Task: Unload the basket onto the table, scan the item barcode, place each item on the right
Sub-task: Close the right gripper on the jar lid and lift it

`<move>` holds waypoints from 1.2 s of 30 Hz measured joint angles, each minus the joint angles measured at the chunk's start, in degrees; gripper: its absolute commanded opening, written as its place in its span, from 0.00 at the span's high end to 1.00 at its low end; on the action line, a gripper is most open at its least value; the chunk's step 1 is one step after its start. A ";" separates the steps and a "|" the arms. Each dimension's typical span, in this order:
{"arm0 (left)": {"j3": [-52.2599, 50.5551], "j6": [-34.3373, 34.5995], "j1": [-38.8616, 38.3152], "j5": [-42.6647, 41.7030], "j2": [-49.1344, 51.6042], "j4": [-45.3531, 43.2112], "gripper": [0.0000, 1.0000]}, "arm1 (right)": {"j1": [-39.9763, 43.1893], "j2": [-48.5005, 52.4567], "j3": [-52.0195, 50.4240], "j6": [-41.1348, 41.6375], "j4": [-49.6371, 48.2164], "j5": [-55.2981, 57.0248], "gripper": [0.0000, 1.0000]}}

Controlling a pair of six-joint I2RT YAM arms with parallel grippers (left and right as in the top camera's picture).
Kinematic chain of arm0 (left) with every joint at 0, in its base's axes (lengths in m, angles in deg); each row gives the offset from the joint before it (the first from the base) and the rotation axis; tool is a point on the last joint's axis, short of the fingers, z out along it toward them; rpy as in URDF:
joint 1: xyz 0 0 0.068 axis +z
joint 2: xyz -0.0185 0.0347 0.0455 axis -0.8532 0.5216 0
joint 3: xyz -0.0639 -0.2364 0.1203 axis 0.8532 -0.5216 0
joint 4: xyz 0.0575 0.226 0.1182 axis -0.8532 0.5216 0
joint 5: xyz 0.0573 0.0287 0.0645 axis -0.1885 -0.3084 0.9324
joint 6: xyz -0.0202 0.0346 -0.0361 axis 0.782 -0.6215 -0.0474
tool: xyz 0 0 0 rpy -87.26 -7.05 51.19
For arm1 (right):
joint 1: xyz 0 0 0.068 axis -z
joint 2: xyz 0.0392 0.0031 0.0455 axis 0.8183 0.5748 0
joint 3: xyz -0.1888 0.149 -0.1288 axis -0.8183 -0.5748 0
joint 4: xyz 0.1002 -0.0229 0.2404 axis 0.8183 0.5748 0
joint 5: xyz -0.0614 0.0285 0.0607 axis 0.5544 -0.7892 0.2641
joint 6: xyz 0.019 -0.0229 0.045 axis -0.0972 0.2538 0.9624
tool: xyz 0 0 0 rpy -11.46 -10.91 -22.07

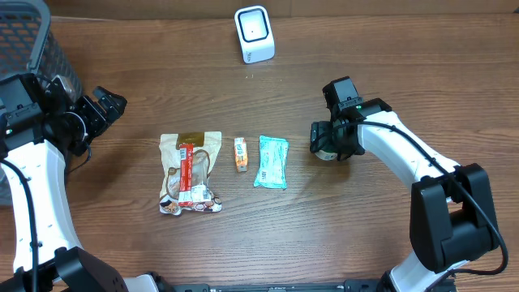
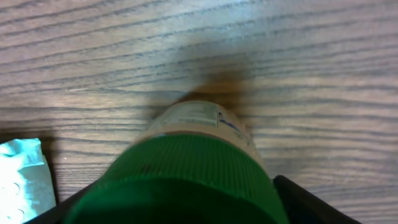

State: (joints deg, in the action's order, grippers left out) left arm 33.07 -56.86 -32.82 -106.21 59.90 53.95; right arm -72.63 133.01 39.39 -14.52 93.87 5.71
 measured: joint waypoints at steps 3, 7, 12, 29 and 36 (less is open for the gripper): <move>0.00 0.00 0.00 0.00 0.00 0.00 0.00 | -0.02 0.00 0.00 0.00 0.48 0.02 0.30; 0.00 0.00 0.00 0.02 0.00 0.00 0.01 | -0.02 -0.02 0.00 0.00 0.92 0.02 0.32; 0.00 0.00 0.00 0.02 0.00 0.00 0.00 | -0.02 -0.04 0.11 0.02 3.23 0.44 0.32; 0.00 0.00 0.00 0.02 0.00 0.02 0.01 | -0.02 -0.24 0.07 0.24 5.99 -0.24 0.14; 0.00 0.00 0.00 0.02 0.00 0.02 0.00 | -0.02 -0.24 0.04 0.22 6.05 -0.24 0.00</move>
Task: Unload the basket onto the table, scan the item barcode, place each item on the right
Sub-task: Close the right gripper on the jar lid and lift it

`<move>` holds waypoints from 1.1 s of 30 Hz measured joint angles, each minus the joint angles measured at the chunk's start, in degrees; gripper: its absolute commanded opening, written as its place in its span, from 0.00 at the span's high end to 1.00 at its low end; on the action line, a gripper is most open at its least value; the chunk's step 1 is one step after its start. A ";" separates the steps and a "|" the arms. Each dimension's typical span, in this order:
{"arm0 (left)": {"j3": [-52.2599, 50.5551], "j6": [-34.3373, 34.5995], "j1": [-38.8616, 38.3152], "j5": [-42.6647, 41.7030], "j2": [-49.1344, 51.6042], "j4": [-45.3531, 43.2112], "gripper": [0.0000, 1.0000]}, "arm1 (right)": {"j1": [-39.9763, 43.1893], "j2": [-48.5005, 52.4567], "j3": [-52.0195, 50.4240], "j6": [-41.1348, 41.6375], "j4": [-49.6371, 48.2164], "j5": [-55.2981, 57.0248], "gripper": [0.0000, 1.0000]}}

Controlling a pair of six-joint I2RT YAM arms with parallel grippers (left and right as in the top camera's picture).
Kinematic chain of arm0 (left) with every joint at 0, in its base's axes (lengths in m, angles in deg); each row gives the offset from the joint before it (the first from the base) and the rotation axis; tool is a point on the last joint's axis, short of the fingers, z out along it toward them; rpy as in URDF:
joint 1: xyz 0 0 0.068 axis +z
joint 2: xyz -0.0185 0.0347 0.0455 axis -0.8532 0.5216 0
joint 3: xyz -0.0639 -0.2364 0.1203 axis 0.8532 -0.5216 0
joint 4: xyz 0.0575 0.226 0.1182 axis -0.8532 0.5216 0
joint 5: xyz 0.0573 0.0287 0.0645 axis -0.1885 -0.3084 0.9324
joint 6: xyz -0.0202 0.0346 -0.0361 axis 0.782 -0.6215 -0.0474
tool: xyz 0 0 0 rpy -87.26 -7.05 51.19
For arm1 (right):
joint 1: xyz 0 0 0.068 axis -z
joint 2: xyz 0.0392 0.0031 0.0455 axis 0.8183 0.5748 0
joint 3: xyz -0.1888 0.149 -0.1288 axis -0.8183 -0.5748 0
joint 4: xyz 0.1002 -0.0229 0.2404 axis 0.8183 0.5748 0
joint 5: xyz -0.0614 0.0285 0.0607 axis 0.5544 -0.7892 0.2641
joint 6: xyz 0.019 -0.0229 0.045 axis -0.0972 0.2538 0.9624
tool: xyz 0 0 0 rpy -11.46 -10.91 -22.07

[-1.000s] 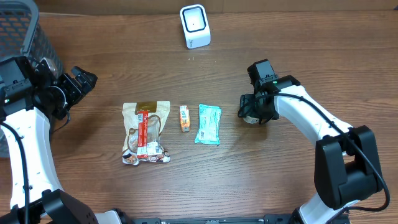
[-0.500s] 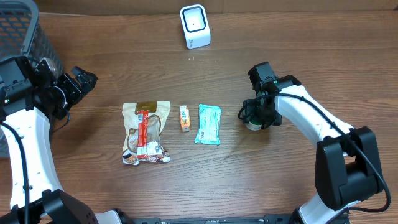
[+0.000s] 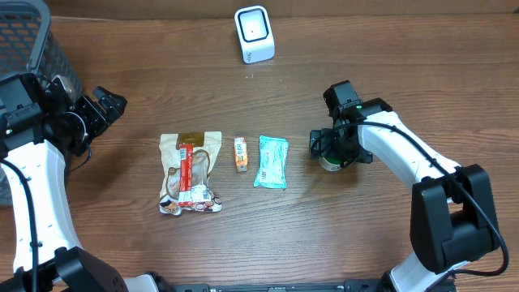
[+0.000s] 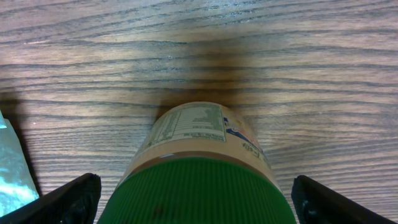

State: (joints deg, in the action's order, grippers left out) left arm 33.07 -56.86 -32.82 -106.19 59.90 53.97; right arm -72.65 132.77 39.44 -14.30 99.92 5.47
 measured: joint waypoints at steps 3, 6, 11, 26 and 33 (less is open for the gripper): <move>0.00 0.00 0.00 0.00 0.00 -0.02 0.01 | 0.02 0.00 0.17 -0.15 1.95 0.00 0.02; 0.00 0.00 0.00 -0.02 0.00 -0.02 0.01 | 0.09 0.04 1.46 -0.17 5.66 0.00 0.05; 0.00 0.00 0.00 0.00 0.00 -0.02 0.00 | 0.13 0.07 6.80 -0.20 8.59 0.00 0.09; 0.00 0.00 0.00 -0.02 0.00 -0.02 0.01 | 0.13 0.09 5.05 -0.20 5.03 0.33 0.12; 0.00 0.00 0.00 0.00 0.00 -0.02 0.00 | 0.13 0.11 1.86 -0.20 1.84 0.66 0.17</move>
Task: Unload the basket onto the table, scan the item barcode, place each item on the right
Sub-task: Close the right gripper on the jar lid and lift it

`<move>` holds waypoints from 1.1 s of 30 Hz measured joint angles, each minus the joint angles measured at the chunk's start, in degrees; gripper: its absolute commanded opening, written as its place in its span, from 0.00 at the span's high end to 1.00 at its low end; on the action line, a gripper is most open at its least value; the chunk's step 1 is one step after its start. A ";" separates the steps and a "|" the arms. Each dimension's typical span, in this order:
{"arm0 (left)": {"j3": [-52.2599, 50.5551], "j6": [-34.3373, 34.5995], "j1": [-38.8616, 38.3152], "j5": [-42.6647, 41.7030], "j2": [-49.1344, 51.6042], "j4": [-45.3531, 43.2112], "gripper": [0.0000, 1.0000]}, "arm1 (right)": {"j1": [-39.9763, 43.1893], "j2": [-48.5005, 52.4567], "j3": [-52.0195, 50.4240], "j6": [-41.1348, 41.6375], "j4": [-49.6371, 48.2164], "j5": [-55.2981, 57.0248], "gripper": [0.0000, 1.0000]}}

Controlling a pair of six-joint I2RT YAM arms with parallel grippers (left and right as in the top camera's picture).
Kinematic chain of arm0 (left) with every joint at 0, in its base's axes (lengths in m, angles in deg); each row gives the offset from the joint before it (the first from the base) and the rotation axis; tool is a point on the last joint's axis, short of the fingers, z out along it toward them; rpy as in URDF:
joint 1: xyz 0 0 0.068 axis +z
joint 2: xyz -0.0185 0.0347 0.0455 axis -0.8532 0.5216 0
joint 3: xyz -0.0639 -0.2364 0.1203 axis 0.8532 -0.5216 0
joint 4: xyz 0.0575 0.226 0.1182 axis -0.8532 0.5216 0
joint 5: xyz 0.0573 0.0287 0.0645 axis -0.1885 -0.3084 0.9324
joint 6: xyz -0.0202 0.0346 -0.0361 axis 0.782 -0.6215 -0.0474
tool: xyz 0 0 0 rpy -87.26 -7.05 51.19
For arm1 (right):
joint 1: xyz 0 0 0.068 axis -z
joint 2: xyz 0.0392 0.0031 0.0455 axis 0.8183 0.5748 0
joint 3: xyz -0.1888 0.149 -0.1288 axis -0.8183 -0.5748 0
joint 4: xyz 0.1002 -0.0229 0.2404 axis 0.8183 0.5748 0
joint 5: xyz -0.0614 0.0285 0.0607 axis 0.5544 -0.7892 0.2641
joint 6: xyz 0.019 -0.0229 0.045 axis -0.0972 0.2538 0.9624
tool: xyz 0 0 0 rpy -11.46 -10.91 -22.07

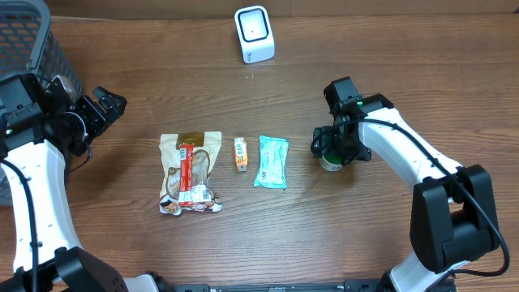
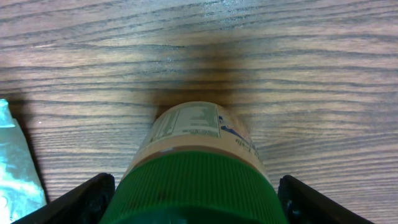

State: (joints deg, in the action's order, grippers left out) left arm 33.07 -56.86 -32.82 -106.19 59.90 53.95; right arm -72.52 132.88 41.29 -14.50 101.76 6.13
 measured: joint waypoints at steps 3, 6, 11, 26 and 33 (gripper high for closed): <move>0.00 0.00 0.00 0.00 0.00 0.00 0.00 | 0.00 0.00 -0.48 0.04 -0.85 0.04 0.18; 0.00 0.00 0.00 -0.02 0.00 0.00 0.00 | -0.02 0.00 -1.44 0.00 -2.12 0.02 0.18; 0.00 0.00 0.00 0.00 0.00 0.00 0.00 | 0.00 0.26 -1.86 0.00 -2.34 0.02 0.19; 0.00 0.00 0.00 -0.02 0.00 0.00 0.00 | 0.00 2.78 -1.86 0.00 -2.78 0.04 0.22; 0.00 0.00 0.00 0.00 0.00 0.00 0.00 | 0.00 2.78 -1.86 -0.04 -2.78 0.07 0.22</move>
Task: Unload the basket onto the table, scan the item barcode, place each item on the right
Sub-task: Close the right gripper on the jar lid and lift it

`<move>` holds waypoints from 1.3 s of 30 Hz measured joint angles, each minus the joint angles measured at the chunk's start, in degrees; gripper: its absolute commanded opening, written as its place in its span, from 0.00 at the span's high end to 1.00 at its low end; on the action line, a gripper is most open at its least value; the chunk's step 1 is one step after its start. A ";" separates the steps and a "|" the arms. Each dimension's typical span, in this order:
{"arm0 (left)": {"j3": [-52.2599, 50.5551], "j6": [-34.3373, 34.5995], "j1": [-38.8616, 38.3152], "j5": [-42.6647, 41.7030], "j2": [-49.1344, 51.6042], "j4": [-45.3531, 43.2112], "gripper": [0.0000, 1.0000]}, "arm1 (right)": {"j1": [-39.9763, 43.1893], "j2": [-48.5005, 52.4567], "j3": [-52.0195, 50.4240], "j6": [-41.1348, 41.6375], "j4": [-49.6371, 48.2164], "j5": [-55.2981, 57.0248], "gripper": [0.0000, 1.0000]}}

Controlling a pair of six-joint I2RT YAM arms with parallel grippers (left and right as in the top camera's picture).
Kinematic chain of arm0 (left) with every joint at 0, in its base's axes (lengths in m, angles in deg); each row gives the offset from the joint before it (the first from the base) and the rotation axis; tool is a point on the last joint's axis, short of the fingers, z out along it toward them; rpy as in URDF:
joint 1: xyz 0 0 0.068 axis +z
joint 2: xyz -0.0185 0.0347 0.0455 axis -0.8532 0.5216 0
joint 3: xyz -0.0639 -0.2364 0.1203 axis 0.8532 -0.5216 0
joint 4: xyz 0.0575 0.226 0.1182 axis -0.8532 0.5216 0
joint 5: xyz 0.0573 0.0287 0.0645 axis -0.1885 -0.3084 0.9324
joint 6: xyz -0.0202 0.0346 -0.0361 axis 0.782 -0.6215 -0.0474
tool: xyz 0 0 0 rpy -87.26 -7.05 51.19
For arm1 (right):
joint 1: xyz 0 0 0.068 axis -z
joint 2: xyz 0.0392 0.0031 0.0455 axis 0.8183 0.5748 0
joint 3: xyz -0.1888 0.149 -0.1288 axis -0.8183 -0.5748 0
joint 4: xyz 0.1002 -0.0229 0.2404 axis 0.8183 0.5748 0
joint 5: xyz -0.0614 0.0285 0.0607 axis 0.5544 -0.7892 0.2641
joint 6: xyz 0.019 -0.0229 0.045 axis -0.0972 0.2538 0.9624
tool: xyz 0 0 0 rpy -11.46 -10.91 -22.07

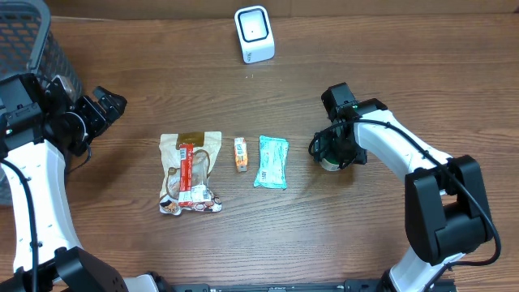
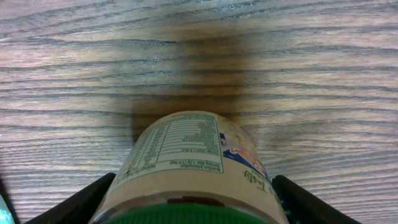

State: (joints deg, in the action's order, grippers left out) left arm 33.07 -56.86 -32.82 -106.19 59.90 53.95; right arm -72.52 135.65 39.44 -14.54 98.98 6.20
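A tan jar (image 2: pixel 186 155) with a green lid stands upright on the wooden table, its nutrition label facing the right wrist camera. My right gripper (image 2: pixel 194 202) is shut on the jar, with one black finger (image 2: pixel 87 199) against each side below the lid. In the overhead view the right gripper (image 1: pixel 334 151) covers most of the jar (image 1: pixel 329 165). The white scanner (image 1: pixel 255 34) stands at the back of the table. My left gripper (image 1: pixel 107 102) hangs open at the far left, holding nothing.
A snack bag (image 1: pixel 190 172), a small orange packet (image 1: pixel 241 153) and a teal packet (image 1: pixel 272 161) lie in a row left of the jar. A wire basket (image 1: pixel 32 40) stands in the back left corner.
My right gripper sits lower on the jar, its fingers now against the label instead of beside the lid. The teal packet has left the wrist view. The left arm is unchanged.
At first my right gripper held the jar tilted close to the teal packet. Then the jar stood upright a little further right with the fingers spread wide apart. Then the fingers were closer in beside the lid, and now they press the jar's body.
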 measured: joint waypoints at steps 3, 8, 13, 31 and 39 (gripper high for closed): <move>0.00 0.00 0.00 0.00 0.00 0.00 0.00 | 0.00 0.00 0.00 0.02 0.00 0.00 0.22; 0.00 0.00 0.00 0.00 0.00 0.00 0.00 | 0.00 0.00 0.00 0.04 0.00 -0.04 0.22; 0.00 0.00 0.00 0.00 0.00 -0.02 0.00 | 0.00 0.00 -0.87 0.04 -0.85 -0.02 0.22; 0.00 0.00 0.00 0.00 0.00 0.00 0.00 | 0.00 0.02 -1.77 0.04 -1.88 -0.02 0.22; 0.00 0.00 0.00 -0.02 0.00 0.00 0.00 | 0.00 0.02 -1.42 0.02 -1.66 -0.02 0.23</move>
State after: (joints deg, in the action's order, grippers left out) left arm 33.07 -56.86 -32.82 -106.21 59.90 53.95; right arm -72.52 135.68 38.01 -14.52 97.32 6.17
